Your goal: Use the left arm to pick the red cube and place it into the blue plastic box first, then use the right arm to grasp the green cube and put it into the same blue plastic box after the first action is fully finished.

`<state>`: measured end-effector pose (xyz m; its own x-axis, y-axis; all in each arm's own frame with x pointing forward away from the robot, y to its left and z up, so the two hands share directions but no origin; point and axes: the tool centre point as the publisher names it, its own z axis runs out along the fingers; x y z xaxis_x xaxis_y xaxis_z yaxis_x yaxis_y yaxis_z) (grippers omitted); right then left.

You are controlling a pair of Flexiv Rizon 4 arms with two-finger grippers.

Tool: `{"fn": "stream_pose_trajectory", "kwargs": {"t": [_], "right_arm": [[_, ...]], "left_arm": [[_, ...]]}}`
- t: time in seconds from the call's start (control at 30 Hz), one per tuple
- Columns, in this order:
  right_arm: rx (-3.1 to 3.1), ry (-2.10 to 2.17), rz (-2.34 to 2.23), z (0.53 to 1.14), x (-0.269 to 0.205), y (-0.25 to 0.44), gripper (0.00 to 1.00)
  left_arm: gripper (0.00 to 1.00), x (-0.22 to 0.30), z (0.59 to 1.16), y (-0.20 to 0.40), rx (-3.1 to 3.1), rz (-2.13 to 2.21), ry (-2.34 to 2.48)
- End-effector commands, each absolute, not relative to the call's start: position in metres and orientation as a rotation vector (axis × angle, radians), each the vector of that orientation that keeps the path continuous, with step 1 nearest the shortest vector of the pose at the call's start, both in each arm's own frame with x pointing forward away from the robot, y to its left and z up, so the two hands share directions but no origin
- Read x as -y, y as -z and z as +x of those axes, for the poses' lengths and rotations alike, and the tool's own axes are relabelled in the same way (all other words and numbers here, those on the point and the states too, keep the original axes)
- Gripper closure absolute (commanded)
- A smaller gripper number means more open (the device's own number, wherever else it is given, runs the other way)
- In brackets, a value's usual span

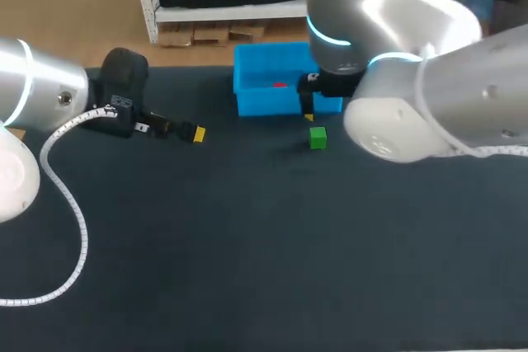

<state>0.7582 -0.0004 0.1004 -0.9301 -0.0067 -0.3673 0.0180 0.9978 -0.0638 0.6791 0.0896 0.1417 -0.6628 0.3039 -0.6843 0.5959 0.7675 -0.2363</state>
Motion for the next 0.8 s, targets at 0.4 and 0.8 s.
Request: {"fn": "stream_pose_trajectory", "kwargs": {"t": [0.4,0.8], "right_arm": [[-2.813,0.065,0.03,0.785,-0.014,-0.045,0.0],[-2.778,0.015,-0.035,0.799,-0.021,-0.018,0.0]], "left_arm": [[0.0,-0.092,0.679,-0.14,-2.31,0.672,0.606],[0.0,-0.092,0.679,-0.14,-2.31,0.672,0.606]]}}
